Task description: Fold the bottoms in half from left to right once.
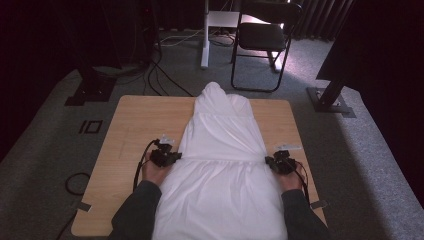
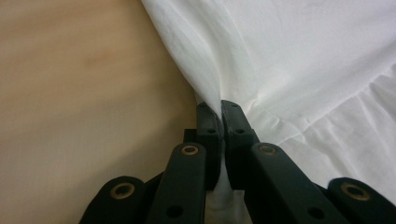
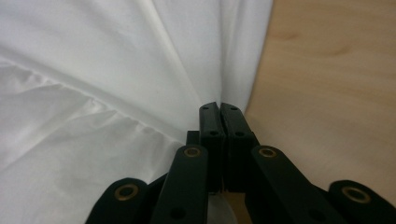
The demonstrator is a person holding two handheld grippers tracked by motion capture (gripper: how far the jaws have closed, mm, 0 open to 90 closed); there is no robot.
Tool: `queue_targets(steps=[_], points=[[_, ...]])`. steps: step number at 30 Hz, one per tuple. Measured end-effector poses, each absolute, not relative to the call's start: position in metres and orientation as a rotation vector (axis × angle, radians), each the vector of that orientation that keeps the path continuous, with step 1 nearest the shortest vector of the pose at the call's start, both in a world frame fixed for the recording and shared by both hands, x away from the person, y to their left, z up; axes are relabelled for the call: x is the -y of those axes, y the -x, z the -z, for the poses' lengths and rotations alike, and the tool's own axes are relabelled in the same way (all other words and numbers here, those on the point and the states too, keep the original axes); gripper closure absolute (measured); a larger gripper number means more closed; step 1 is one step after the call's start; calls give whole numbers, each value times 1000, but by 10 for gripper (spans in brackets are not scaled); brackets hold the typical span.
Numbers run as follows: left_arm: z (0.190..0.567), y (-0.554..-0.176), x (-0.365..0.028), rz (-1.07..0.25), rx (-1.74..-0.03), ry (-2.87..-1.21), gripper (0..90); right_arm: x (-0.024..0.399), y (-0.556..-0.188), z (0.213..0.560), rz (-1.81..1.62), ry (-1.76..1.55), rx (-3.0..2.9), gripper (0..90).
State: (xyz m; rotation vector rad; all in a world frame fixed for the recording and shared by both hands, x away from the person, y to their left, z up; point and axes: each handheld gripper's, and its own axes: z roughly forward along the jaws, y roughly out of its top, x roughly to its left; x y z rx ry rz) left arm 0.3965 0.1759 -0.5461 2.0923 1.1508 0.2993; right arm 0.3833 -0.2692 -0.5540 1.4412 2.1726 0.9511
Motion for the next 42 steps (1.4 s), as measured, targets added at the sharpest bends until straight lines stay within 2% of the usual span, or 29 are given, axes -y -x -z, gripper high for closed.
queue_targets(steps=[6, 9, 10, 11, 12, 14, 17, 19, 21, 24, 31, 33, 36, 38, 42], points=[[552, -330, -196, -270, -1135, -2058, 875, 259, -327, 556, -978, -1366, -2231, 882], [550, -309, -196, -287, -1107, -2106, 857, 257, -301, 556, -981, -1358, -2261, 882], [549, -305, -196, -301, -1095, -2124, 829, 257, -297, 556, -980, -1359, -2272, 878], [547, -302, -197, -324, -1094, -2121, 758, 257, -294, 555, -975, -1363, -2288, 850], [545, -302, -199, -329, -1095, -2098, 669, 256, -293, 553, -968, -1357, -2295, 780], [540, -307, -203, -313, -1096, -2040, 611, 256, -295, 548, -988, -1314, -2264, 685], [533, -314, -204, -327, -1103, -2017, 547, 254, -313, 529, -1086, -1302, -2211, 687], [529, -319, -201, -331, -1069, -2011, 559, 248, -328, 521, -1085, -1250, -2221, 767], [529, -322, -198, -335, -1057, -2017, 595, 239, -351, 517, -1077, -1232, -2240, 793], [535, -325, -193, -312, -1058, -2024, 590, 222, -388, 519, -1111, -1236, -2268, 717], [547, -324, -188, -242, -1044, -2047, 552, 193, -445, 537, -1066, -1357, -2306, 588], [550, -325, -186, -236, -1043, -2062, 539, 190, -453, 543, -1062, -1395, -2323, 616], [554, -323, -185, -235, -1044, -2058, 507, 188, -454, 544, -1050, -1369, -2370, 859], [554, -322, -185, -237, -1042, -2052, 500, 191, -449, 535, -1044, -1332, -2320, 892], [555, -319, -184, -240, -1047, -2039, 479, 217, -435, 496, -1138, -1307, -2100, 897]])
